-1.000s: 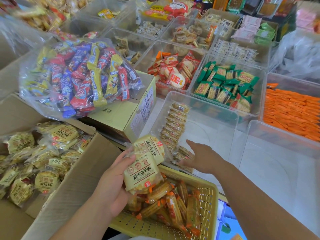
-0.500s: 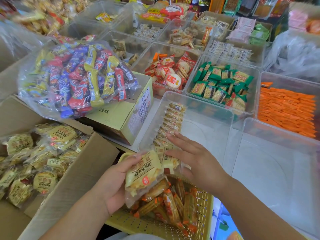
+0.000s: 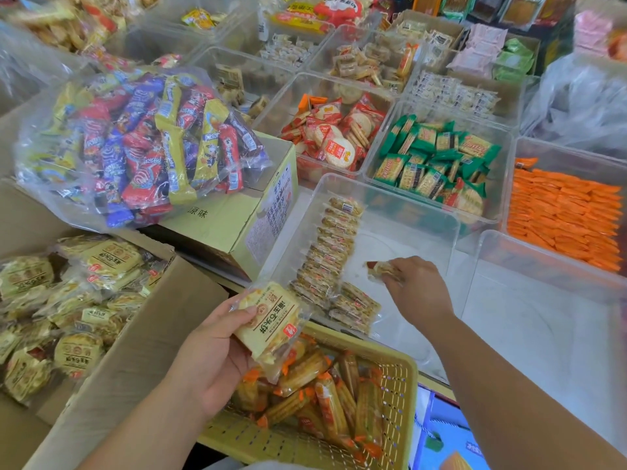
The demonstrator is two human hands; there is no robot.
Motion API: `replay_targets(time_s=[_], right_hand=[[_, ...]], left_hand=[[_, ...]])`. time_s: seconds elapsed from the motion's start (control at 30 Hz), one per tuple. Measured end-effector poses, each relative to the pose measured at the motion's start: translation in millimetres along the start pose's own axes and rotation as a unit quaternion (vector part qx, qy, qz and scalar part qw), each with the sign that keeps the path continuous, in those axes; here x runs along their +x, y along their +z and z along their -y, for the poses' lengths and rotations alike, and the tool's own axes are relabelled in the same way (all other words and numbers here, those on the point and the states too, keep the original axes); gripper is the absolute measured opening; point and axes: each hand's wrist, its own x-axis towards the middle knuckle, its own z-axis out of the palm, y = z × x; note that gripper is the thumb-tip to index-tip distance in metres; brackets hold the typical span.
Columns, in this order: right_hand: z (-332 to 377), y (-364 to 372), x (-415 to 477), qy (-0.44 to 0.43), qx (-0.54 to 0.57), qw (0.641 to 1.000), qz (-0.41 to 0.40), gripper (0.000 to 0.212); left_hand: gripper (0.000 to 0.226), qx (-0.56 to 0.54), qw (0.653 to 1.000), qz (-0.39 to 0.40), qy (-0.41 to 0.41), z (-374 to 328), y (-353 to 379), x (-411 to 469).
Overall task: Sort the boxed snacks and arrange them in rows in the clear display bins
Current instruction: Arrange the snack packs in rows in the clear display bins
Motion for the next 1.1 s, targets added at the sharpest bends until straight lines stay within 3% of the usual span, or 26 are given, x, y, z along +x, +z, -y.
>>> replay_targets(time_s=[0.13, 0.3, 0.57, 0.7, 0.87, 0.97, 1.03, 1.1], right_hand=[[16, 22, 19, 0.023, -0.117, 0.981, 0.153, 0.017], [34, 37, 29, 0.029, -0.041, 0.962, 0.27, 0.04], [34, 28, 28, 0.014, -0.064, 0.926, 0.373, 0.082], [35, 28, 25, 0.016, -0.089, 0.933, 0.349, 0.079], [48, 15, 9, 0.015, -0.17, 0.959, 0.224, 0.07], [61, 1, -15, -0.08, -0.015, 0.985, 0.154, 0.055], [71, -11, -38, -0.17, 0.104, 0.969, 0.148, 0.067], [80, -18, -60, -0.247, 0.128, 0.948, 0.156, 0.086]], left_hand=[[0.05, -0.005, 1.0, -0.002, -0.004, 3, -4, 0], [0.043, -0.015, 1.0, -0.008, -0.014, 5, -5, 0], [0.041, -0.035, 0.999, 0.012, -0.018, 4, -5, 0], [0.04, -0.039, 0.998, 0.037, -0.014, 3, -5, 1], [0.039, -0.025, 0.999, 0.04, 0.005, -2, -4, 2], [0.049, -0.018, 0.999, 0.031, 0.006, -5, -4, 6], [0.049, -0.007, 0.999, 0.039, 0.006, -8, 3, 10], [0.049, 0.013, 0.999, 0.047, 0.01, -12, 13, 13]])
